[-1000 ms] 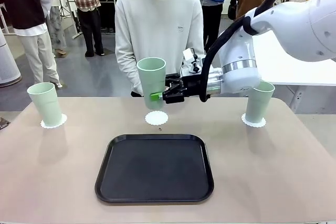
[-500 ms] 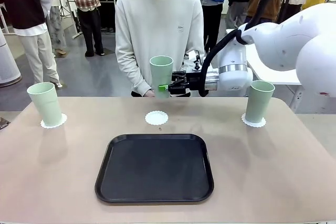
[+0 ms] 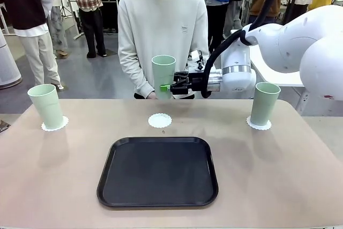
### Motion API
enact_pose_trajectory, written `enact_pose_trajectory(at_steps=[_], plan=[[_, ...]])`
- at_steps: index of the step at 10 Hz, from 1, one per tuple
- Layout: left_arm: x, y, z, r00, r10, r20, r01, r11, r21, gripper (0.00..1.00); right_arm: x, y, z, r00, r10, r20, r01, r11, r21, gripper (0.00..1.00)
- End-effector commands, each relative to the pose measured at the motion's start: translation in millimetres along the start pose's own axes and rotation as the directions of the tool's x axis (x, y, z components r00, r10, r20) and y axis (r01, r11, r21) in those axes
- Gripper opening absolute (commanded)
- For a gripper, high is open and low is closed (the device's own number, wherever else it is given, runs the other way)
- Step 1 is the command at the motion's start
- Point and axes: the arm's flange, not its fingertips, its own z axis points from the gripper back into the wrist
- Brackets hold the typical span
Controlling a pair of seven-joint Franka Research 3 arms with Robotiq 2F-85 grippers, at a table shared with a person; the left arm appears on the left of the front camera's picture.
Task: Place coasters on the table and set cups on them.
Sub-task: Take one Reusable plastic cup from the Flat Tray and place it on a coaster set by the human.
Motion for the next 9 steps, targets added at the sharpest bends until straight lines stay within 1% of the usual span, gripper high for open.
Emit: enact_pose_trajectory(at_steps=[1,2,3,6,9], plan=[[-0.1,-2.9,1.6,1.000,-0.003,0.001,0.003,1.000,-0.007,1.00,-1.8,0.1,0.3,1.000,0.006,-0.006,-0.006,1.000,0.000,0.81],[-0.1,-2.9,1.6,1.000,-0.003,0.001,0.003,1.000,-0.007,1.00,0.0,0.0,0.0,1.000,0.000,0.000,0.000,1.000,0.000,0.81],[-0.1,-2.9,1.6,1.000,-0.003,0.001,0.003,1.000,-0.007,1.00,-4.2,0.9,0.0,1.000,0.000,0.015,-0.001,0.997,0.073,0.81],[-0.1,-2.9,1.6,1.000,-0.003,0.001,0.003,1.000,-0.007,1.00,-18.0,-10.7,-11.2,1.000,0.004,0.025,-0.007,0.991,0.132,0.81],[-0.1,-2.9,1.6,1.000,-0.003,0.001,0.003,1.000,-0.007,1.00,-33.1,-10.1,-24.5,0.999,-0.036,-0.001,0.035,0.978,0.205,0.81]])
